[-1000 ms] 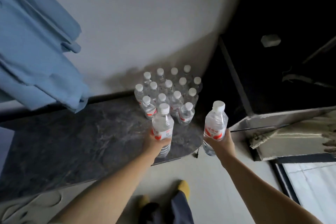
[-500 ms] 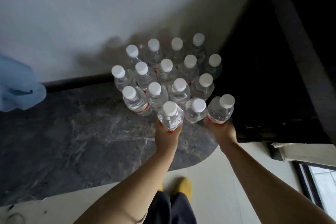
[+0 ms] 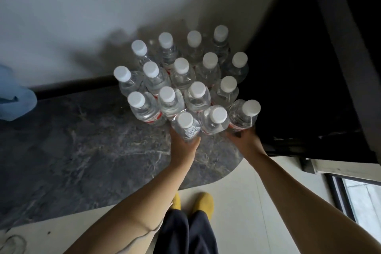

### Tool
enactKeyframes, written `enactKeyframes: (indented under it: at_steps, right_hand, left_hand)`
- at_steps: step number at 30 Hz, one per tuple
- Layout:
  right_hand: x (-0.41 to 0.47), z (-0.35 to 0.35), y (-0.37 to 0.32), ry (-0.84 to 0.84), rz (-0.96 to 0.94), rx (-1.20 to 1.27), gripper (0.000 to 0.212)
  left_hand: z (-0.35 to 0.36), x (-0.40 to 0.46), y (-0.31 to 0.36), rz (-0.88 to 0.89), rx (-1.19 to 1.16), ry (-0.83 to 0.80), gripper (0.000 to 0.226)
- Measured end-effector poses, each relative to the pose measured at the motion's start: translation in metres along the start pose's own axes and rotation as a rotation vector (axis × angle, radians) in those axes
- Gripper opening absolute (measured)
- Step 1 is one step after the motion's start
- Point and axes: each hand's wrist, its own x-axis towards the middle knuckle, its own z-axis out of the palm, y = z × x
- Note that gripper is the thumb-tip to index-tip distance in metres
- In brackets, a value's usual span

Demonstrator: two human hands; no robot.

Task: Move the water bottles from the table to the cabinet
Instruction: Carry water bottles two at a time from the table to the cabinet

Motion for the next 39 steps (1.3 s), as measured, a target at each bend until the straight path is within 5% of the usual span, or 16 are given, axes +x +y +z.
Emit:
enactKeyframes:
  at_steps: [5,14,18,29,39]
  right_hand:
    - [-0.042,-0.008,-0.003,0.035,0.095,0.025,0.099]
    - [-0.112,-0.063,-0.082,0.124,0.047,0.006,0.095]
    - [-0.138,-0.099,-0.144,0.162,-0.064,-0.104,0.082]
    - [-0.179,-0.125,-0.269,0.102,-0.169,-0.735,0.063]
    - [-0.204,-0.088,-0.357,0.089,-0.487,-0.968,0.05]
  left_hand:
    - [-0.02,-0.024,0.006,-0.076,0.0,-0.07,0.092]
    - [-0.089,-0.06,0.083,0.191,-0.004,-0.002,0.067]
    - [-0.122,-0.071,0.141,0.28,0.057,-0.013,0.078]
    - [-0.197,-0.088,0.254,0.685,0.582,-0.152,0.069]
    - [-0.277,-0.116,0.279,0.728,0.938,0.06,0.065]
